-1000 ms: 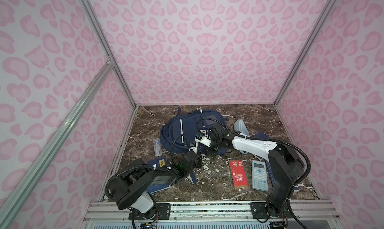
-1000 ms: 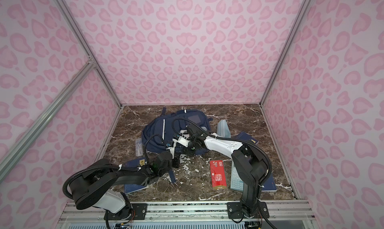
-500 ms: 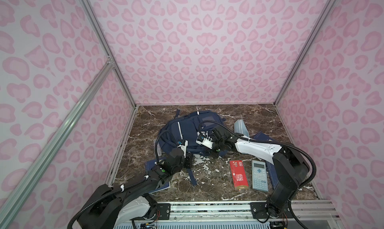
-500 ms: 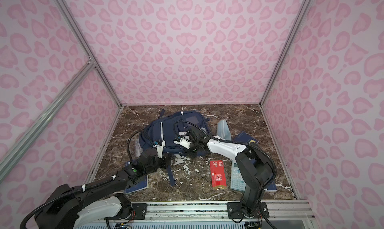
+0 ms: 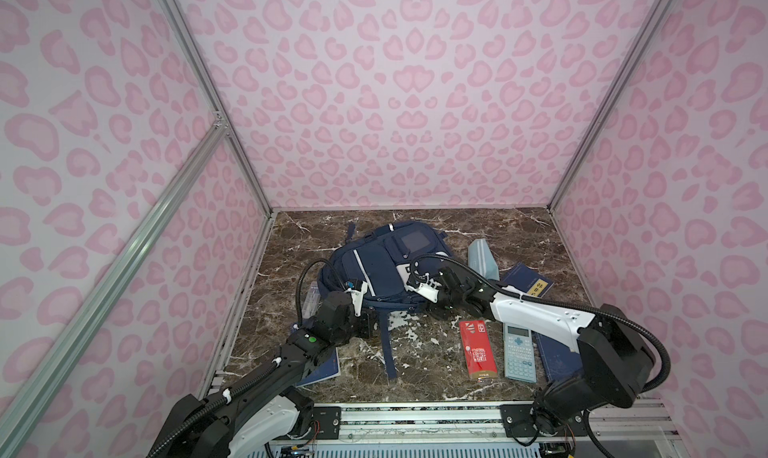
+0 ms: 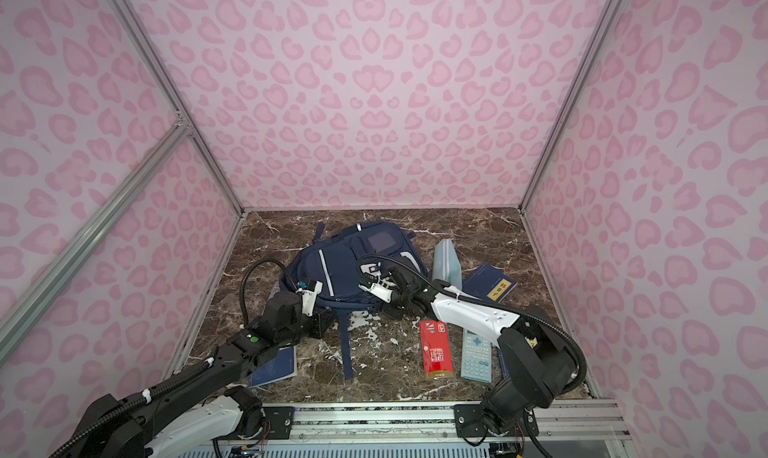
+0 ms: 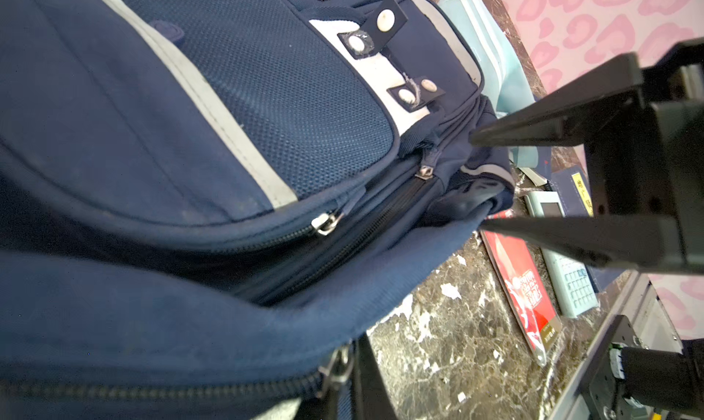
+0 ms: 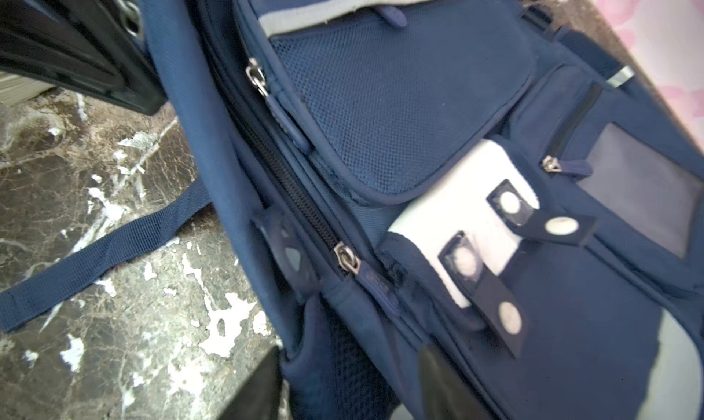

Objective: Pack the student bag

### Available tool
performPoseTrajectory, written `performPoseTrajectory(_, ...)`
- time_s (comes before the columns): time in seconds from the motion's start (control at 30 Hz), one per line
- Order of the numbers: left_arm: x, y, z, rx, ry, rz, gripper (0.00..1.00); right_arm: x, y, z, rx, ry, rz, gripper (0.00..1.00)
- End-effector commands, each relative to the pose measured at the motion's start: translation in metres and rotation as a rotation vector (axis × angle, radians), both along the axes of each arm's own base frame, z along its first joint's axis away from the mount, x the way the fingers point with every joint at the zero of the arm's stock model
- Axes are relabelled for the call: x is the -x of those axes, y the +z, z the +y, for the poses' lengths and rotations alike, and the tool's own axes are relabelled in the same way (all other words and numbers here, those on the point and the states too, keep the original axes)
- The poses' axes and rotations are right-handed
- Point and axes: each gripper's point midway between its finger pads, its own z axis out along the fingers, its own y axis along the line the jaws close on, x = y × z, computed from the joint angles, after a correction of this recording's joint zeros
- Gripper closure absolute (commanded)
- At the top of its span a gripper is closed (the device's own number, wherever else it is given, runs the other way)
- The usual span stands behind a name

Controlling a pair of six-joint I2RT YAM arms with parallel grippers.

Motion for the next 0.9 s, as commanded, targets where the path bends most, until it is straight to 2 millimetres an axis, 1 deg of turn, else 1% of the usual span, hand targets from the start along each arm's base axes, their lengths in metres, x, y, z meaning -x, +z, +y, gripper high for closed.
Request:
performPoseTrajectory(0.0,0.002,0.032,-0.026,0.129,-0.078,-0.023,0.96,0.001,0.033,0.025,-0.140,0.024,-0.149,0.12)
performPoseTrajectory(0.1,0.007,0.044,-0.041,0.164,-0.130,-0.025,0.96,0.009,0.043,0.048,-0.201,0.069,-0.241,0.17)
performPoseTrajectory(0.17,0.008,0.048,-0.044,0.175,-0.140,-0.020,0.96,0.011,0.037,0.059,-0.176,0.092,-0.247,0.23)
performPoseTrajectory(0.2,0.008,0.050,-0.045,0.178,-0.142,-0.022,0.96,0.010,0.027,0.061,-0.144,0.096,-0.234,0.28)
performPoseTrajectory(0.23,0.008,0.051,-0.045,0.180,-0.142,-0.022,0.96,0.008,0.022,0.062,-0.128,0.095,-0.224,0.32)
performPoseTrajectory(0.33,0.009,0.049,-0.044,0.185,-0.137,-0.017,0.97,0.008,0.009,0.059,-0.089,0.112,-0.214,0.56)
performPoseTrajectory(0.37,0.009,0.046,-0.042,0.177,-0.123,-0.009,0.96,0.010,0.006,0.057,-0.085,0.125,-0.209,0.61)
performPoseTrajectory(0.4,0.008,0.041,-0.040,0.164,-0.110,0.004,0.97,0.015,0.002,0.054,-0.072,0.152,-0.196,0.68)
performPoseTrajectory(0.47,0.005,0.035,-0.036,0.149,-0.089,0.020,0.96,0.016,-0.002,0.047,-0.037,0.158,-0.195,0.89)
performPoseTrajectory(0.5,0.005,0.033,-0.035,0.148,-0.086,0.024,0.96,0.018,-0.005,0.044,-0.019,0.167,-0.194,0.96)
performPoseTrajectory(0.53,0.004,0.032,-0.034,0.147,-0.079,0.023,0.96,0.019,-0.008,0.040,-0.002,0.170,-0.194,1.00)
performPoseTrajectory(0.57,0.001,0.032,-0.031,0.139,-0.063,0.020,0.96,0.019,-0.010,0.037,0.012,0.169,-0.191,1.00)
performPoseTrajectory(0.63,-0.006,0.026,-0.018,0.077,0.004,0.024,0.97,0.018,-0.013,0.031,0.033,0.158,-0.174,1.00)
performPoseTrajectory(0.73,-0.019,0.018,0.010,-0.004,0.121,0.047,0.96,0.016,-0.018,0.022,0.062,0.147,-0.160,1.00)
performPoseTrajectory(0.87,-0.033,0.016,0.047,-0.082,0.250,0.045,0.97,0.004,-0.025,0.003,0.110,0.112,-0.147,1.00)
